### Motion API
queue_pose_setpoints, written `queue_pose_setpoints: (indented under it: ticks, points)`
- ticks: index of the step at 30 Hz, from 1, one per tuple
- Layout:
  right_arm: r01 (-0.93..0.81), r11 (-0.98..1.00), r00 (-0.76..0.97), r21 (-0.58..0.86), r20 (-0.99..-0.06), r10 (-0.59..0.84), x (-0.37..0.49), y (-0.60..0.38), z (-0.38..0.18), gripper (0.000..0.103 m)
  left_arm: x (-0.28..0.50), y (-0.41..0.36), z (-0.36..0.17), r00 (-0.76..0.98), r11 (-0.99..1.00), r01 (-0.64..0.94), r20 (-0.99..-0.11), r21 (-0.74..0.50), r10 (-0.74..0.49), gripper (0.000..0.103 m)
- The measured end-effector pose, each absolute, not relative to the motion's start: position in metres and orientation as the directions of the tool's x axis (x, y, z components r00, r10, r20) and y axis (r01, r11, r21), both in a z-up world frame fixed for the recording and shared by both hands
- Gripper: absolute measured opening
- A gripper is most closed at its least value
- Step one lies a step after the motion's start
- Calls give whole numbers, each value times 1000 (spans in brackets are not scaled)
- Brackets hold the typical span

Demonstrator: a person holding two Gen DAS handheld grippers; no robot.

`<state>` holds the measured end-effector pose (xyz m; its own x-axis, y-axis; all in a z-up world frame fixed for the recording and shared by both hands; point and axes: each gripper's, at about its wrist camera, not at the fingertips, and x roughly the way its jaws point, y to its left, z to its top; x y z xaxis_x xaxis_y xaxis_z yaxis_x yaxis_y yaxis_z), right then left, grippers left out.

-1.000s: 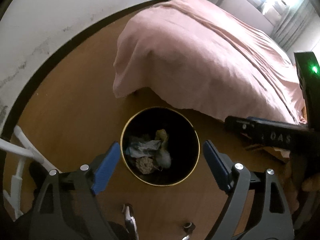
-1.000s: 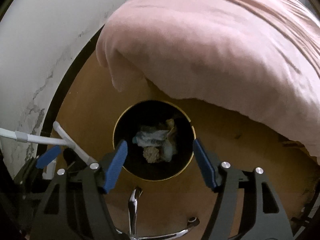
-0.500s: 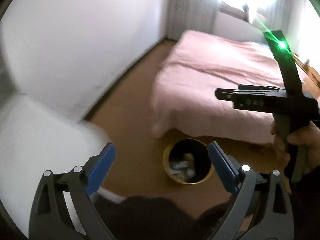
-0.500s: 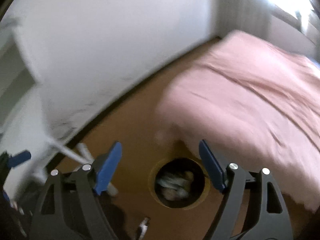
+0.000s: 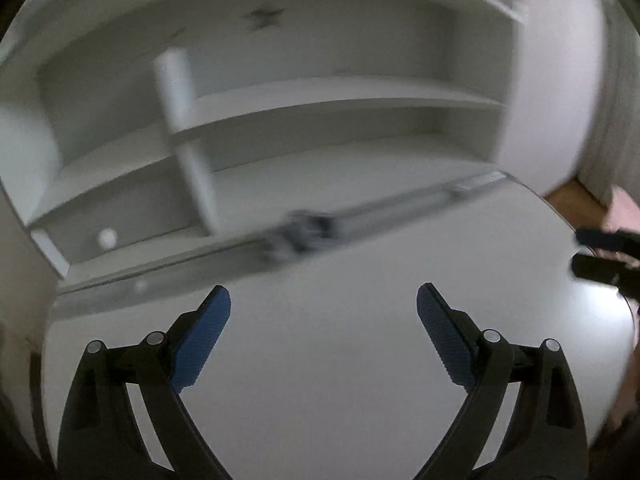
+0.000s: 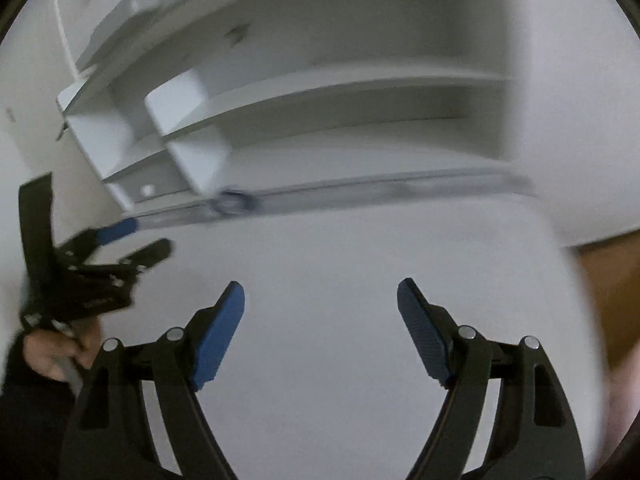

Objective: Collect trash
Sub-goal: 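Move both open tools back to the desk toward the grey socks, then grasp the grey socks with the left tool while the right tool grasps the other sock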

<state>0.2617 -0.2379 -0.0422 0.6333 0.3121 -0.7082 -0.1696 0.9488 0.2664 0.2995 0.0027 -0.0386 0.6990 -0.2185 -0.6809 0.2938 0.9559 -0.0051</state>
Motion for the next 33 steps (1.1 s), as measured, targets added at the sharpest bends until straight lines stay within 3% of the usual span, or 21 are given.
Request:
queue_pose_setpoints:
  ticks: [3,6,12,16,18,19,20,23,26,33]
  points:
    - [-224,932,600,285,-713,363,324,-191,-57,69,334,28,-54,674,966,252,-706,-56,-217,91]
    - [-242,919,564,311,-725,394,377,-159,-75,65,352,23,-69,685,962,274,-705,17,-183,91]
    - [-236,905,506,354,-750,425,422,-139,-103,63,393,29,-91,652,957,289,-731,-4,-200,91]
    - [-255,908,507,333,-753,418,442,-128,-105,61,407,32,-96,608,951,302,-756,-62,-242,82]
    - [-258,908,511,330,-751,418,443,-128,-107,55,411,30,-98,592,947,316,-767,-64,-249,68]
    - [-265,908,515,324,-749,417,441,-126,-107,47,413,28,-101,588,944,325,-770,-54,-246,59]
    - [-274,907,511,320,-751,419,440,-124,-108,26,414,27,-103,574,941,335,-780,-55,-250,42]
    - [-293,914,526,280,-751,398,427,-124,-107,5,407,21,-100,564,937,340,-780,-79,-271,14]
    - [-286,915,555,285,-729,401,412,-133,-97,5,397,17,-95,576,942,329,-777,-66,-255,8]
    - [-260,925,618,276,-689,379,342,-173,-59,4,339,-23,-61,611,925,379,-746,-19,-266,7]
